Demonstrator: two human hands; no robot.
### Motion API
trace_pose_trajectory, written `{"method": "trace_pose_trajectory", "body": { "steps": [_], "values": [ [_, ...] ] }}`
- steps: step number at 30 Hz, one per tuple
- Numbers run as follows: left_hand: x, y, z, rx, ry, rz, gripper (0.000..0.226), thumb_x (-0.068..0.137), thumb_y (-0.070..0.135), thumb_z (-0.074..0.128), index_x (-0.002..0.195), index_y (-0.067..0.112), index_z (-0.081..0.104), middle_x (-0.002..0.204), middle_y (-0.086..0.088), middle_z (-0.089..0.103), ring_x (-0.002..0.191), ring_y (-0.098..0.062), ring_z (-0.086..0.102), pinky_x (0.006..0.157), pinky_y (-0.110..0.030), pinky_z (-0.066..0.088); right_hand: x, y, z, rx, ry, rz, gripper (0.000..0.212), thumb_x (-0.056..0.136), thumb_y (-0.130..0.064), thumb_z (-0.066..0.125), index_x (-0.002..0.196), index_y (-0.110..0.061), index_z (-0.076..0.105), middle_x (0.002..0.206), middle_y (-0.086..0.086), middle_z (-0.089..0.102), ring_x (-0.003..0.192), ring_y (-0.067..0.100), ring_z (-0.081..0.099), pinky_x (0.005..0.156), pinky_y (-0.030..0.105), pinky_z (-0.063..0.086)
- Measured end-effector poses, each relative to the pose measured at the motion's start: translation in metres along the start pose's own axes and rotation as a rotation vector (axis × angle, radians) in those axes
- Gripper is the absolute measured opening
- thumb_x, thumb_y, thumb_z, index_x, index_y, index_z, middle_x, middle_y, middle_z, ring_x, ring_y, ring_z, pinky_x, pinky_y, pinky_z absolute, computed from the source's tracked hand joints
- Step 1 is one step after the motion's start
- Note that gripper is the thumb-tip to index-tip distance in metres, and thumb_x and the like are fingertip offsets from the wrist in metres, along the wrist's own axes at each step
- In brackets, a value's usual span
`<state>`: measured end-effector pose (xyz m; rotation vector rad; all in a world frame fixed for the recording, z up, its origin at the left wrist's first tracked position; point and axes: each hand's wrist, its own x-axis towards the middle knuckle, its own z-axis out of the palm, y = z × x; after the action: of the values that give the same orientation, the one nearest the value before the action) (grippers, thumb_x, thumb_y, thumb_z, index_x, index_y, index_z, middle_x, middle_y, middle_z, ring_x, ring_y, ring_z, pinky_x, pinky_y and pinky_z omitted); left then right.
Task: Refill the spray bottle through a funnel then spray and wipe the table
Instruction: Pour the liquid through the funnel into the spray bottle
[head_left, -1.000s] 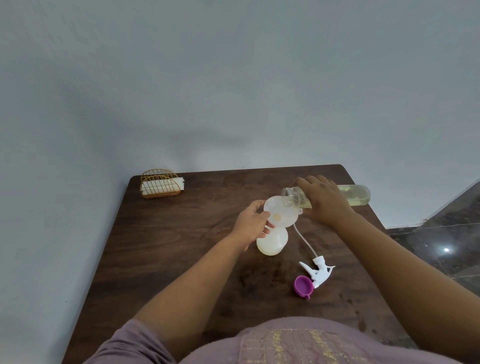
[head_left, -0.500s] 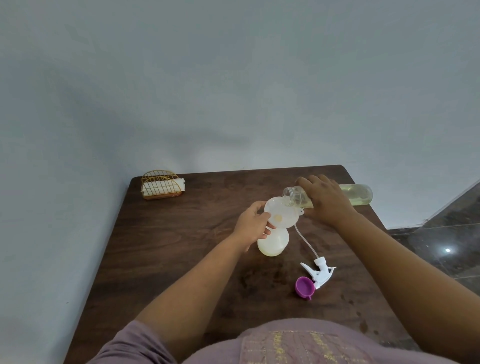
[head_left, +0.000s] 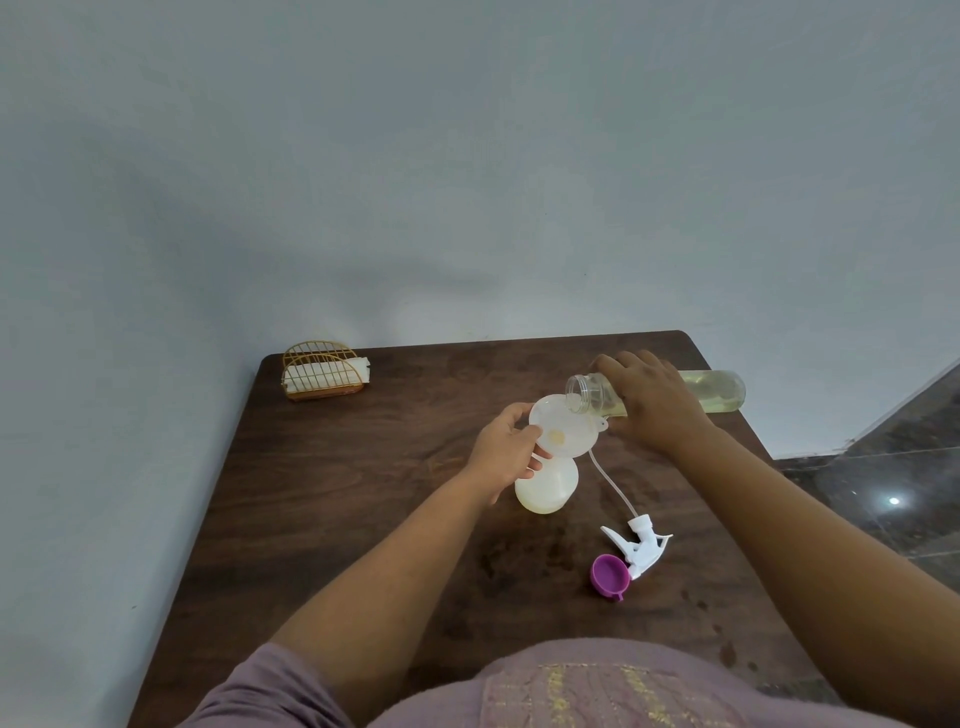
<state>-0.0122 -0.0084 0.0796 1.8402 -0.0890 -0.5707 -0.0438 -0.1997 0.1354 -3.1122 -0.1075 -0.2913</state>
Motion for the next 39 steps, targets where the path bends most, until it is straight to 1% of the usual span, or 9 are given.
{"method": "trace_pose_trajectory", "body": {
  "steps": [6,10,14,21,33,37,39],
  "values": [
    [0.0006,-0.0006,-0.0002,-0.003,-0.003,-0.001,0.033,0.100,0.022,0.049,0.133,0.026,0.049,0.111,-0.006,0.068,0.078,-0.016,0.064,0.072,-0.028,0.057,0.0007,0.0001,0.0017,0.001,0.003,0.004,0.055,0.062,-0.024,0.081,0.110,-0.020,0.055,0.088,-0.001,0.055,0.086,0.024,0.052,0.076,0.035,0.043],
    [0.0004,-0.0008,-0.0005,-0.004,-0.005,0.001,0.033,0.100,0.022,0.048,0.133,0.026,0.049,0.110,-0.007,0.068,0.077,-0.015,0.064,0.069,-0.026,0.057,0.0007,0.0006,0.0027,0.014,0.011,0.005,0.053,0.062,-0.023,0.081,0.109,-0.021,0.055,0.088,-0.002,0.055,0.086,0.024,0.052,0.076,0.036,0.044],
    [0.0010,-0.0010,-0.0005,0.001,-0.001,-0.002,0.032,0.101,0.022,0.048,0.132,0.027,0.049,0.107,-0.004,0.068,0.077,-0.015,0.065,0.074,-0.029,0.058,0.0007,0.0001,0.0015,0.016,0.002,0.008,0.052,0.064,-0.023,0.079,0.110,-0.021,0.055,0.090,-0.001,0.056,0.088,0.024,0.052,0.077,0.036,0.044],
    [0.0005,-0.0008,-0.0010,-0.003,-0.006,-0.001,0.031,0.100,0.022,0.048,0.131,0.027,0.050,0.105,-0.004,0.069,0.077,-0.015,0.065,0.075,-0.031,0.058,0.0002,0.0003,0.0000,0.019,-0.001,0.007,0.052,0.064,-0.024,0.080,0.110,-0.021,0.055,0.090,-0.001,0.056,0.089,0.025,0.053,0.078,0.037,0.043],
    [-0.0008,0.0005,-0.0010,0.007,-0.004,0.003,0.033,0.100,0.022,0.049,0.133,0.027,0.049,0.107,-0.004,0.068,0.077,-0.015,0.065,0.074,-0.028,0.058,0.0000,0.0005,-0.0013,0.009,-0.009,0.004,0.055,0.064,-0.026,0.081,0.113,-0.018,0.056,0.094,0.002,0.058,0.090,0.026,0.053,0.079,0.037,0.044],
    [-0.0006,0.0005,-0.0006,-0.003,-0.003,-0.003,0.032,0.100,0.022,0.049,0.132,0.027,0.050,0.102,-0.002,0.068,0.076,-0.014,0.065,0.075,-0.031,0.058,0.0003,0.0004,-0.0023,0.005,-0.008,0.006,0.054,0.065,-0.026,0.081,0.112,-0.020,0.055,0.093,0.001,0.058,0.090,0.025,0.052,0.079,0.036,0.044],
    [-0.0006,0.0008,-0.0009,-0.001,-0.003,-0.003,0.032,0.100,0.022,0.049,0.132,0.027,0.050,0.104,-0.002,0.068,0.076,-0.014,0.065,0.075,-0.031,0.058,0.0005,0.0007,-0.0024,0.007,-0.008,0.007,0.054,0.065,-0.026,0.080,0.112,-0.020,0.055,0.093,0.000,0.057,0.090,0.025,0.052,0.078,0.036,0.043]
  ]
}}
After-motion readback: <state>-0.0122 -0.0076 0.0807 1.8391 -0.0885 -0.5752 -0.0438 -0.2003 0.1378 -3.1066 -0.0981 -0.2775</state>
